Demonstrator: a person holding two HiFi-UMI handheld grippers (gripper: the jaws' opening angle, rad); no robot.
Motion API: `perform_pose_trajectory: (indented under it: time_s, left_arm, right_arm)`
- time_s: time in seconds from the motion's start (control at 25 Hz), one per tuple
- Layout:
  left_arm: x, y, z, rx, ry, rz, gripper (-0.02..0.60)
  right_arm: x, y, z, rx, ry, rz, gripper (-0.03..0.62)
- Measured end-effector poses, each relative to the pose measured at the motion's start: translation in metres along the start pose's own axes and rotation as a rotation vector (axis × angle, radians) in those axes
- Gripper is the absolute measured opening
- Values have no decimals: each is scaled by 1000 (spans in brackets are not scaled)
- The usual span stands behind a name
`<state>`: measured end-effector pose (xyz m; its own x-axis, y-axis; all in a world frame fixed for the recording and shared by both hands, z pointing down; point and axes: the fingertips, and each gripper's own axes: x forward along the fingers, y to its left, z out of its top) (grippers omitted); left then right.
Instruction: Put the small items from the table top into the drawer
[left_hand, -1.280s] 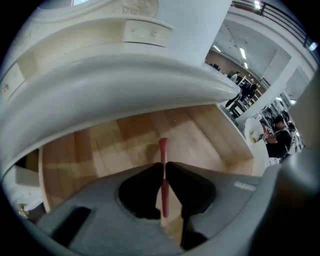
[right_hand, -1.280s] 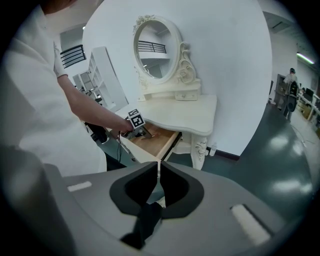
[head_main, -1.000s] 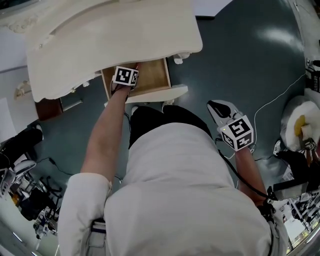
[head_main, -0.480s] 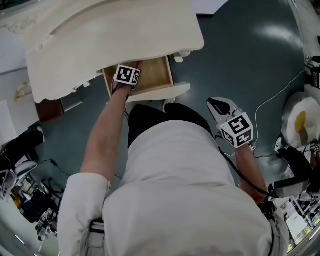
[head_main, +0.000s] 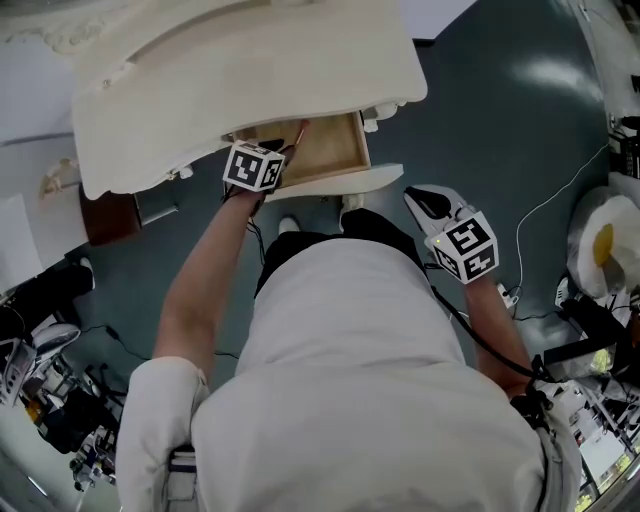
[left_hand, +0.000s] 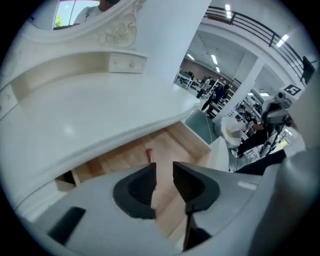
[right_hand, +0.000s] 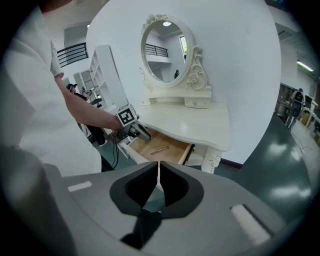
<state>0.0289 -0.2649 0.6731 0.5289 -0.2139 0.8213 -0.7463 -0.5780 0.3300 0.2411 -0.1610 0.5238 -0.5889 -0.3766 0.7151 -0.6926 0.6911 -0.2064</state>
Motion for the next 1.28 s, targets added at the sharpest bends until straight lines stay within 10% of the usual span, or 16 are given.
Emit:
perform_pose_trajectory:
  time_s: [0.28,1.28]
  left_arm:
    - [-94,-20,-12,48,-147,-62,5]
    - [-267,-114,-130,243,-309,-302,2]
  right_arm:
    - [22,53,21,-22,-32,-15,3]
    - [55,230,13,-52,-50,-59,2]
